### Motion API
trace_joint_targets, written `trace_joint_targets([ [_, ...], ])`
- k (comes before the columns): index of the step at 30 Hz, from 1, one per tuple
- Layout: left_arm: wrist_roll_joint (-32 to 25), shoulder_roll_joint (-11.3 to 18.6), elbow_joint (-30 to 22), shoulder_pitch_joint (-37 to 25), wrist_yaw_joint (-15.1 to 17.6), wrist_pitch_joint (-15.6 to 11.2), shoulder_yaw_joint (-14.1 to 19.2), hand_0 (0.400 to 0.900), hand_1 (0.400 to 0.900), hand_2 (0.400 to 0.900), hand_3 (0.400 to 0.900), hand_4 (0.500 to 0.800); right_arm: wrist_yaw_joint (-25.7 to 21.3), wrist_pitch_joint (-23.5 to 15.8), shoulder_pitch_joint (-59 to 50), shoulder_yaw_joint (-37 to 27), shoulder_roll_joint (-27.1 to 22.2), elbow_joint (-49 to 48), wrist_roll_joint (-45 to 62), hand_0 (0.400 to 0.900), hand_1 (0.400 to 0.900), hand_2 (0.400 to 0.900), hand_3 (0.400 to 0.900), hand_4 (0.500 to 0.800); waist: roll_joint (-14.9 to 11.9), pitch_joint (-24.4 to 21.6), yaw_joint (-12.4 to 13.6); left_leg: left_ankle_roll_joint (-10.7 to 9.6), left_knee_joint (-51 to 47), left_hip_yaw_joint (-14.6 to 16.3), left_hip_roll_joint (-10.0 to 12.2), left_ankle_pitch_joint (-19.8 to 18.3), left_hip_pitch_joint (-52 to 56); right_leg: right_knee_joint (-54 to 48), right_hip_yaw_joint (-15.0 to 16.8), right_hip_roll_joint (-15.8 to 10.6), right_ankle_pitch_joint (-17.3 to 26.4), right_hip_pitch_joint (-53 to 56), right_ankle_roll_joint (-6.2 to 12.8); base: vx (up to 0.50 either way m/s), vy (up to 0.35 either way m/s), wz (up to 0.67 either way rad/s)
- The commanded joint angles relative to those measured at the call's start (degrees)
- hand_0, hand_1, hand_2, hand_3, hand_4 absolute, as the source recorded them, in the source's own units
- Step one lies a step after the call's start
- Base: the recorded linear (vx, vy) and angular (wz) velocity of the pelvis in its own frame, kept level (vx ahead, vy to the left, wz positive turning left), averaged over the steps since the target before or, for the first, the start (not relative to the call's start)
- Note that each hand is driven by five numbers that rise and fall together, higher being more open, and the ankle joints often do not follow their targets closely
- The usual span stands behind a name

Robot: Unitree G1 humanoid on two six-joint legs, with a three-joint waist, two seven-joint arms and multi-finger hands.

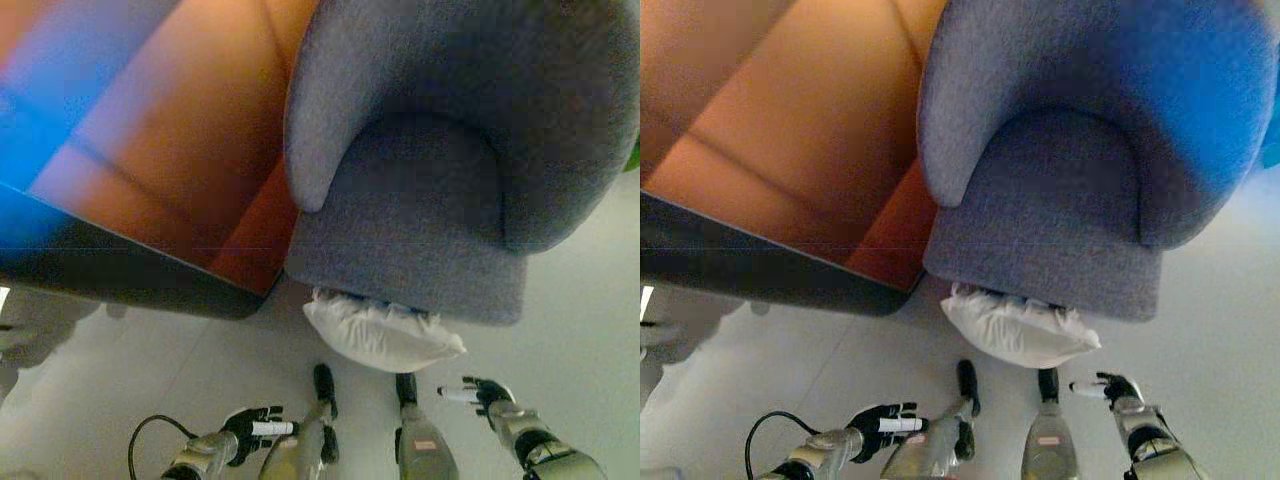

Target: Pick up the pillow and put it on the sofa.

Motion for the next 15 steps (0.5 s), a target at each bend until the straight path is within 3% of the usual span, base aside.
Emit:
trace_joint_targets([
  [1, -4.75, 3.97, 0.03, -1.39, -1.54, -0.77, -1.55, 0.9, 0.9, 0.9, 0.9, 0.8, -1.58, -0.79, -3.92, 2.23, -3.99, 0.0, 2.48, 0.9, 0.9, 0.9, 0.9, 0.8, -1.88, 2.55, 1.39, -1.02, 7.62, -0.78, -6.08, -8.07, -3.5, 10.02, -0.94, -1.07, -5.07, -8.26, 0.05, -0.09, -0.018, 0.18],
  [11, -10.97, 7.72, -8.61, -2.15, -2.93, -1.47, -3.57, 0.9, 0.9, 0.9, 0.9, 0.8, 0.37, -2.6, -11.86, 2.37, -12.97, -0.1, 5.3, 0.9, 0.9, 0.9, 0.9, 0.8, 1.0, 6.96, 2.9, -1.09, 13.37, -1.23, -7.33, -7.8, -13.69, 16.59, -3.49, -2.17, -5.54, -19.0, -0.49, -0.07, -0.018, 0.15],
  [15, -12.24, 8.29, -10.69, -2.03, -2.77, -1.38, -3.91, 0.9, 0.9, 0.9, 0.9, 0.8, 0.4, -2.95, -13.18, 2.6, -14.24, -0.09, 5.54, 0.9, 0.9, 0.9, 0.9, 0.8, 1.36, 7.5, 3.01, -1.05, 14.25, -1.12, -7.38, -7.89, -15.28, 18.18, -3.6, -2.3, -5.94, -20.95, -0.5, -0.02, -0.015, 0.06],
])
